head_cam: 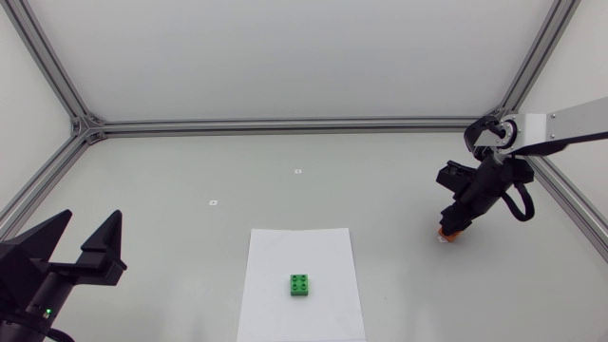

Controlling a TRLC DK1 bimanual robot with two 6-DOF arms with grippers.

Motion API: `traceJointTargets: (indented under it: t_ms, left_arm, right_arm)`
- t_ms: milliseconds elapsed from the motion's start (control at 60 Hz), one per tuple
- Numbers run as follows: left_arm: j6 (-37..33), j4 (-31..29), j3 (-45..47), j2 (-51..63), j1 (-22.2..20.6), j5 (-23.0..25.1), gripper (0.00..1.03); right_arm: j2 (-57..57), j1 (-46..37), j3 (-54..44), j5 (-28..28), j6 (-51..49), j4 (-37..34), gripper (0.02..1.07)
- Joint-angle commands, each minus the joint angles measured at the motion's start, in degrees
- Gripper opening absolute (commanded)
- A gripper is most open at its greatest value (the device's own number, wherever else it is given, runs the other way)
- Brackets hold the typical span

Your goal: Pick up the orange 2x2 brick with the right arm and stack it on top of the green 2x2 brick in the center

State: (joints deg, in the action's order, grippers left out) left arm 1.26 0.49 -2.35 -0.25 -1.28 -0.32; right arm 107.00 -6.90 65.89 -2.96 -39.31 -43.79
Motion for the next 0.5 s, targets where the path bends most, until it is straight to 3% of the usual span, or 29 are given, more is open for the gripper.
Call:
traceJointTargets:
  t_ms: [0,200,483]
  left_arm:
    - [-0.7,-0.8,2.3,-0.5,0.1,0.2,0.99]
    - [-0.7,-0.8,2.3,-0.5,0.1,0.2,0.99]
    - [-0.7,-0.8,2.3,-0.5,0.1,0.2,0.99]
  right_arm:
    - [-3.9,0.7,-1.1,-0.4,-1.5,-1.7,0.2]
    - [-11.9,5.5,-4.6,-0.3,-1.6,-4.0,0.16]
    - [-21.4,18.3,-10.7,1.0,-1.2,-6.3,0.15]
